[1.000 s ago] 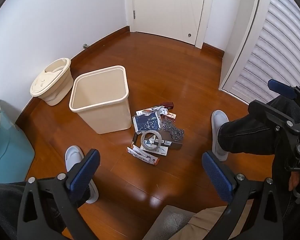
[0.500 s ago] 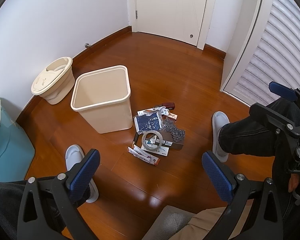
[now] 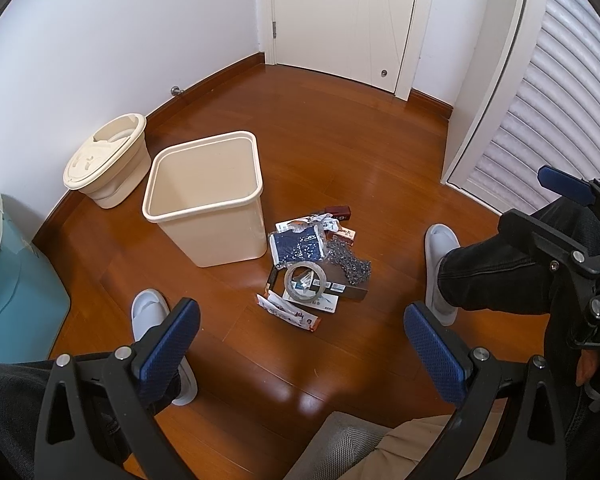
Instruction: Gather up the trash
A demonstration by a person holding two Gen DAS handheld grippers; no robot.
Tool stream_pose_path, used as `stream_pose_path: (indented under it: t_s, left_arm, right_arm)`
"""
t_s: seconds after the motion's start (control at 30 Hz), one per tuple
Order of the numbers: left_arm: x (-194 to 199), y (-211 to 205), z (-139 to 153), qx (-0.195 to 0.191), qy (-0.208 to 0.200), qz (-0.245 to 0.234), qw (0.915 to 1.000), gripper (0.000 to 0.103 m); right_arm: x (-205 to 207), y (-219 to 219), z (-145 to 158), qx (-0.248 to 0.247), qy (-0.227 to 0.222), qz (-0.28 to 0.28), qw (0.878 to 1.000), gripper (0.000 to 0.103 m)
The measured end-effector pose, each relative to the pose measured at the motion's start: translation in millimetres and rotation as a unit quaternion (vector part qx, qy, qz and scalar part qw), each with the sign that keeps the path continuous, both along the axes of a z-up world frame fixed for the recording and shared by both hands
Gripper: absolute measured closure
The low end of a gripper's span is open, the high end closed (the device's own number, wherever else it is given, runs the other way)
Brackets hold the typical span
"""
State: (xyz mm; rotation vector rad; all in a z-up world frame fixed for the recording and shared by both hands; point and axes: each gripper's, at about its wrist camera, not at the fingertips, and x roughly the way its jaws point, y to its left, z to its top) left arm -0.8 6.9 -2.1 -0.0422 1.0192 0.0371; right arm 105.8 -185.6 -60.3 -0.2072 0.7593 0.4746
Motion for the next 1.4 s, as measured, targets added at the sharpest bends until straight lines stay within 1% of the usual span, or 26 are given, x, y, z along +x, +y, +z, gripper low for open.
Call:
stream_pose_path:
  t_s: [1.4]
  left_arm:
    - [-2.3,5.1,-4.0,-0.001,0.001,0.004,1.0,0.0]
  right_arm:
    - [0.4,0.0,1.4,-0.001,0.0,0.001,1.0,0.0]
